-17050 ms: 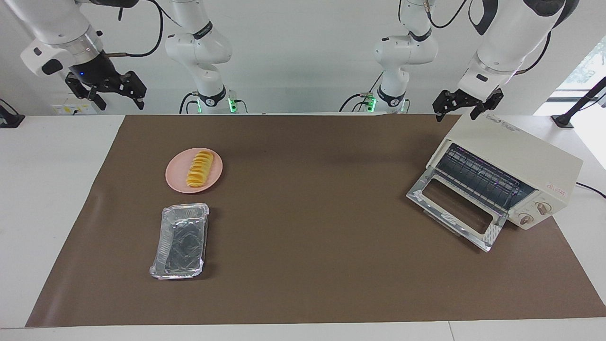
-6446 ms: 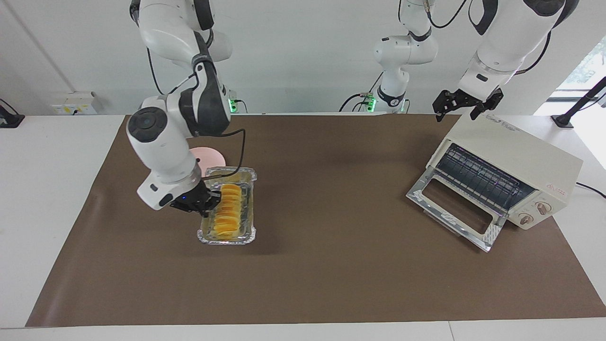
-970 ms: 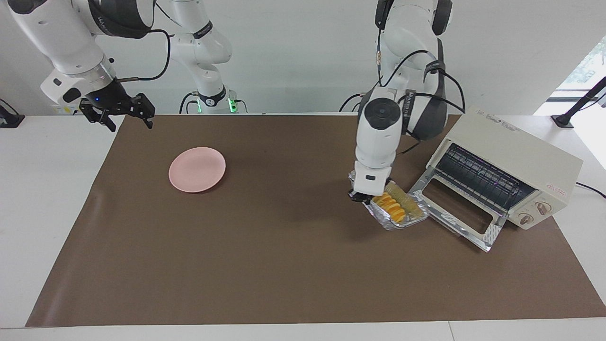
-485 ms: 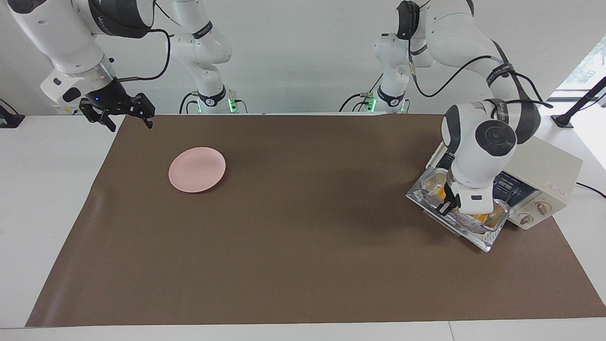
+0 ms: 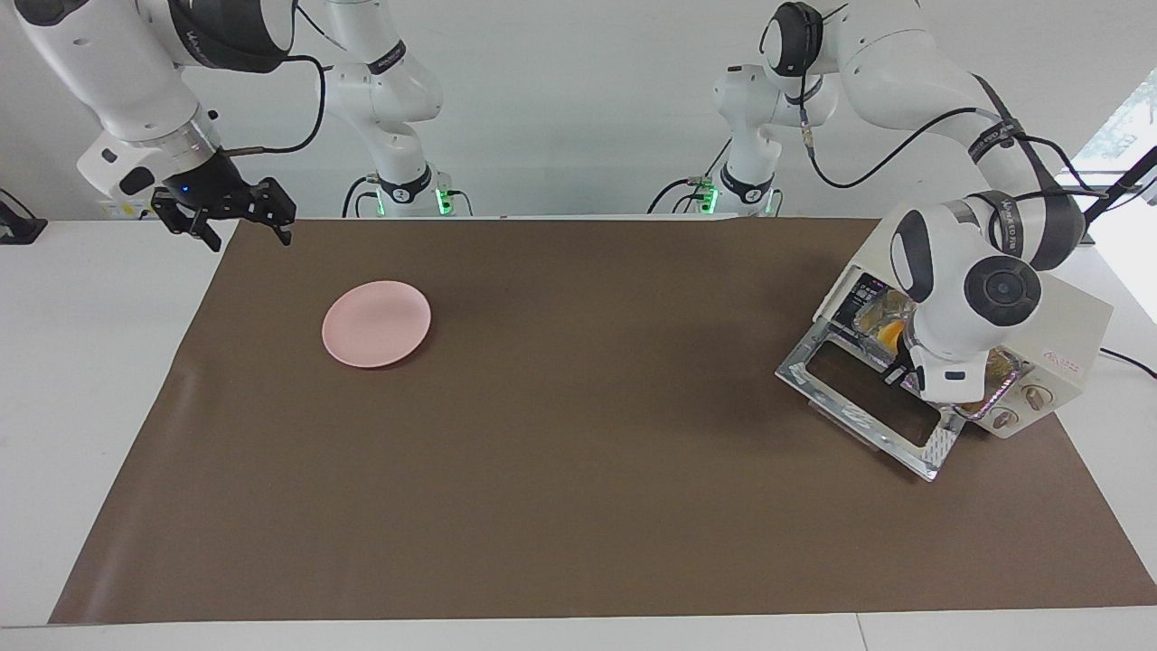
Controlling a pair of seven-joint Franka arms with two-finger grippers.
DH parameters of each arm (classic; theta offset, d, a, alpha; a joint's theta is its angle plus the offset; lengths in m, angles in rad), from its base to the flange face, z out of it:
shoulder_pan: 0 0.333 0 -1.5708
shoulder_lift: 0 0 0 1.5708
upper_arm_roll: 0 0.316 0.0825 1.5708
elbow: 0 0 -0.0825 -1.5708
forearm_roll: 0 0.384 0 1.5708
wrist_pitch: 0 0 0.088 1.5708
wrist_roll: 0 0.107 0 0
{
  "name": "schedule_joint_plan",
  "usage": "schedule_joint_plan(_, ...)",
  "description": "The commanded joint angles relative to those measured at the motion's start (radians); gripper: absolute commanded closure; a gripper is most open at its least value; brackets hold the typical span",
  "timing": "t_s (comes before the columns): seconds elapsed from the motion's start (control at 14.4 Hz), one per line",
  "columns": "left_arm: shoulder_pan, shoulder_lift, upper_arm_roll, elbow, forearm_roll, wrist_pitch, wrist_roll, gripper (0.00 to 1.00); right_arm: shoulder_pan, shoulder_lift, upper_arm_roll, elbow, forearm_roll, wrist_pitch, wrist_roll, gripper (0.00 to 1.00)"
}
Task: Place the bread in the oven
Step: 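Push the foil tray into the oven with the left gripper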
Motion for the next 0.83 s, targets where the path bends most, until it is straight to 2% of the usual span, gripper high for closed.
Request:
schedule_joint_plan(0.0, -0.003, -0.083, -0.005, -0.137, 0.021, 0.045, -0.009, 1.0, -0.006, -0.012, 0.008, -0.005, -0.011, -0.015, 0.012, 0.0)
schedule_joint_plan(0.21, -0.031, -0.094, -0.008, -0.174, 0.021, 0.123, -0.104, 1.0, -0.006, -0.012, 0.008, -0.005, -0.013, -0.015, 0.013, 0.0)
schedule_joint_plan(0.76, -0.055, -0.105, -0.004, -0.199, 0.06, 0.117, -0.165, 1.0, -0.006, -0.012, 0.008, -0.005, -0.013, -0.015, 0.013, 0.0)
